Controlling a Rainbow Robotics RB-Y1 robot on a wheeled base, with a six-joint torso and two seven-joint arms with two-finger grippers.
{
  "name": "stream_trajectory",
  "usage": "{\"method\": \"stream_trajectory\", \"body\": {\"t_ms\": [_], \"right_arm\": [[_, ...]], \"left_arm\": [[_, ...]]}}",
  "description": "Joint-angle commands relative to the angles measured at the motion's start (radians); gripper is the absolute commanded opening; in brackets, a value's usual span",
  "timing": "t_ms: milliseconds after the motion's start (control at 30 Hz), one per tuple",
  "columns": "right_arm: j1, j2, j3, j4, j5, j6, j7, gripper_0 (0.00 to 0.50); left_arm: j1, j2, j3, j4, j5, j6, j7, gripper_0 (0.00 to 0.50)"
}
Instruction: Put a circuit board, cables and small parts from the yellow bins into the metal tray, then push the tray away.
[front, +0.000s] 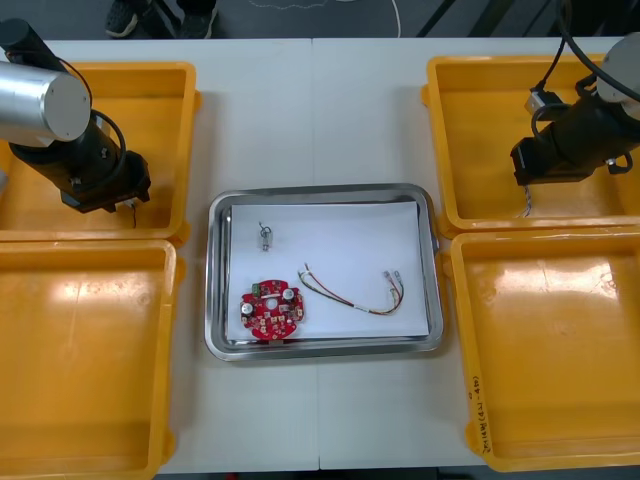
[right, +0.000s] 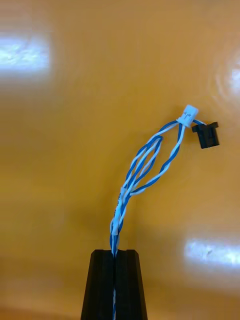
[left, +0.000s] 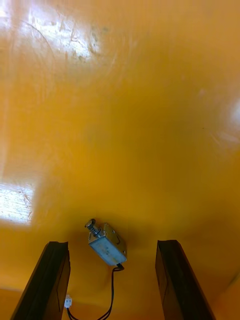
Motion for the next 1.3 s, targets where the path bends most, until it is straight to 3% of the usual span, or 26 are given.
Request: {"method": "stream_trajectory", "body": {"t_ms": [33, 233, 500, 600, 667, 733, 1033, 1300], "right_arm": [[-0.074, -0.041, -0.038, -0.086, -0.006, 0.087, -0.049, 0.000], [-0.080, -0.041, -0.049, -0.207, -0.026, 0.203, -0.181, 0.000], [-0.079, -0.036, -0.033, -0.330, -0.110, 0.297, -0.327, 0.000], [-0.080, -0.035, -0.003, -0.370, -0.115, 0.306, -0.371, 0.000], [-0.079, -0.035, 0.036, -0.402, -0.116, 0.306, -0.407, 0.000], [-0.079, -0.035, 0.065, -0.423, -0.119, 0.306, -0.430, 0.000], [-0.027, -0.021, 0.119, -0.537, -0.115, 0.308, -0.453, 0.000], [0.050, -0.021, 0.120, -0.656, -0.099, 0.335, -0.457, 0.000]], "left_arm": [[0.013, -0.025, -0.001, -0.029, -0.030, -0.026, -0.039, 0.500], [0.031, -0.040, -0.001, -0.026, -0.055, -0.060, -0.031, 0.500], [0.047, -0.045, -0.001, -0.026, -0.059, -0.062, -0.026, 0.482], [0.047, -0.045, -0.001, -0.026, -0.061, -0.062, -0.026, 0.331], [0.047, -0.045, -0.002, -0.026, -0.061, -0.062, -0.026, 0.058], [0.047, -0.045, -0.001, -0.026, -0.062, -0.062, -0.026, 0.003], [0.030, -0.043, 0.051, -0.043, -0.073, -0.037, -0.028, 0.000], [0.002, -0.036, 0.185, -0.176, -0.105, 0.145, -0.025, 0.000]]}}
